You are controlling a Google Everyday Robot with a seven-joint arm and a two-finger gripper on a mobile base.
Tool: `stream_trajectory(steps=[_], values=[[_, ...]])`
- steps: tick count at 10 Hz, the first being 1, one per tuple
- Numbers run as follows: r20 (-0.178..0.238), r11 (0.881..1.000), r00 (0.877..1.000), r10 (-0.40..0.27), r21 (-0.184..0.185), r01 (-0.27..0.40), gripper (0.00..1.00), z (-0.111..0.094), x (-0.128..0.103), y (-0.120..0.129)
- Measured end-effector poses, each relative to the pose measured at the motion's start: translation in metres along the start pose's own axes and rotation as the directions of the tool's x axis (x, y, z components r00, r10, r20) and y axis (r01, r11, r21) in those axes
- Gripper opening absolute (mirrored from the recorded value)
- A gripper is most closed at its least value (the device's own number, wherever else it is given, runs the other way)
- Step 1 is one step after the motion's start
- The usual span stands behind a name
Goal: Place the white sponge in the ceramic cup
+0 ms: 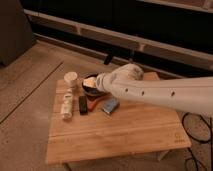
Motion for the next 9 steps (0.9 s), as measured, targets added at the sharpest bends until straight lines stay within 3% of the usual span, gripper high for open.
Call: stream_trajectory(steps=[2,4,6,8,9], values=[[-0.067,0.993,0.994,0.089,0.082,-0.084,0.65,0.015,0.015,-0.036],[-0.108,0.979,0.982,0.156,0.149,-0.139,0.65,0.022,0.021,-0.058],[-0.13,0.95,0.958,0.255,0.22,-0.222,0.65,0.025,0.026,-0.086],[-0.15,0.923,0.932,0.329,0.26,-0.284,0.65,0.035,0.03,-0.099],[-0.156,0.915,0.923,0.351,0.267,-0.303,0.65,0.039,0.031,-0.102]])
